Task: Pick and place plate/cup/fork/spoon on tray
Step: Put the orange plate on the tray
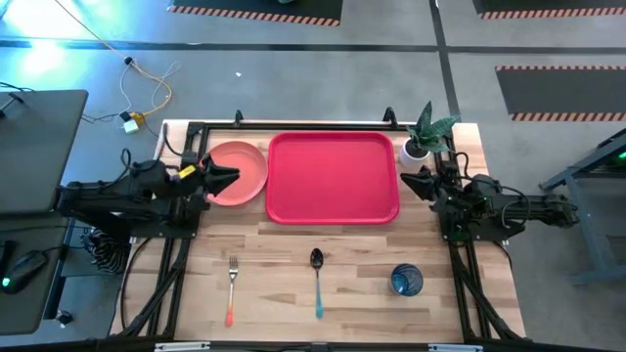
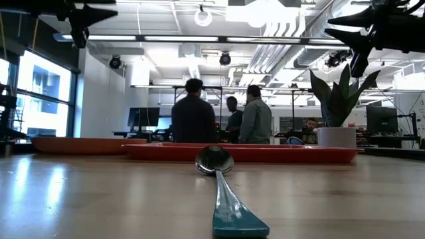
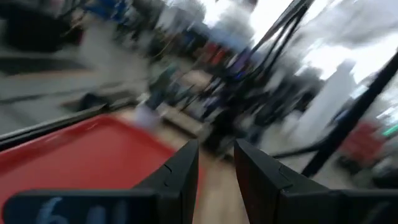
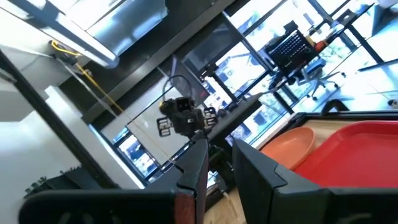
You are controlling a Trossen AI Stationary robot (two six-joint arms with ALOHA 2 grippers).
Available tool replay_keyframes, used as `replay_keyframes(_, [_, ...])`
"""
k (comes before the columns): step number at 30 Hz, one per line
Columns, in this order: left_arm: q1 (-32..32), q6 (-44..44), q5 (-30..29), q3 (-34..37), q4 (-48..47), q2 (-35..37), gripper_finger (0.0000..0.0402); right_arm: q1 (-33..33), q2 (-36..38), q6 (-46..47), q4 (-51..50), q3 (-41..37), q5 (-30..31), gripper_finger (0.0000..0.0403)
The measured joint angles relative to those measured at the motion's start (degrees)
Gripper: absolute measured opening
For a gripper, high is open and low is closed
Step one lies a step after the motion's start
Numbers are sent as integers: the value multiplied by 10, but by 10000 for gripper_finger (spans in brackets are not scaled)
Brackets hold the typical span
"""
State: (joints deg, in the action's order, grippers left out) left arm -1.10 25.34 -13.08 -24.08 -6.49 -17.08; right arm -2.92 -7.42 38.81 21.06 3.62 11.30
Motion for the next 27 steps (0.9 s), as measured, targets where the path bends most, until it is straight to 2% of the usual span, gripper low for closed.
replay_keyframes(7, [0, -19, -42, -108, -182, -102, 92, 0, 0, 12, 7, 0, 27, 67])
replay_keyframes(12, [0, -48, -60, -174, -275, -166, 92, 0, 0, 17, 7, 0, 46, 67])
replay_keyframes(18, [-1, -105, -54, -225, -320, -211, 92, 0, 0, 17, 7, 0, 52, 67])
replay_keyframes(27, [-1, -159, -55, -243, -323, -240, 105, 0, 0, 17, 7, 0, 47, 67])
